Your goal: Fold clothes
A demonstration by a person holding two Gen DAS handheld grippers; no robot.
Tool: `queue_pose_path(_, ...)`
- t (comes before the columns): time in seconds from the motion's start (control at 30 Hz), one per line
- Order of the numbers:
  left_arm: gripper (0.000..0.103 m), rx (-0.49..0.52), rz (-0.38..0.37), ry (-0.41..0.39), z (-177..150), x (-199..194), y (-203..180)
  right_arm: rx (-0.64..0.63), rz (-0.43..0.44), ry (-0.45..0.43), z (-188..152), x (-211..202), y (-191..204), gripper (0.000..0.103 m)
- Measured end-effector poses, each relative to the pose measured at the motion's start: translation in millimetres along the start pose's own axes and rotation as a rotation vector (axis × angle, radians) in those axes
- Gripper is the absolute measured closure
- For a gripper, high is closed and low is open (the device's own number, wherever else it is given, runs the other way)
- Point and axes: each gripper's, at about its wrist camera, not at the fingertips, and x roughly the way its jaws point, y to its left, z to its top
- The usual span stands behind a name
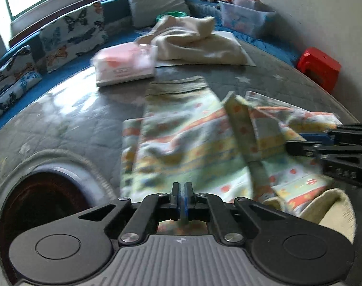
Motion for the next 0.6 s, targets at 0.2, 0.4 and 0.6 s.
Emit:
queue_pose_path(0.2,0.1,-0.053,-0.006,-0.03,-7.4,-22.4,14.8,-0.007,0.032,-0.055,-8.3,-30.8,13.3,0.096)
queue_pose_path(0.4,0.062,0.003,-0.04,-0.065,-2.3,-28.1,-11.6,-0.025,0.059,-0.074,-22.5,-57.0,27.7,0.097)
queue_pose_path(0.6,0.048,0.075,-0.067,-0.049,-4.1,-15.9,-36.2,-0.018,0.07,-0.058,-41.5,-73.0,29.8,0.098)
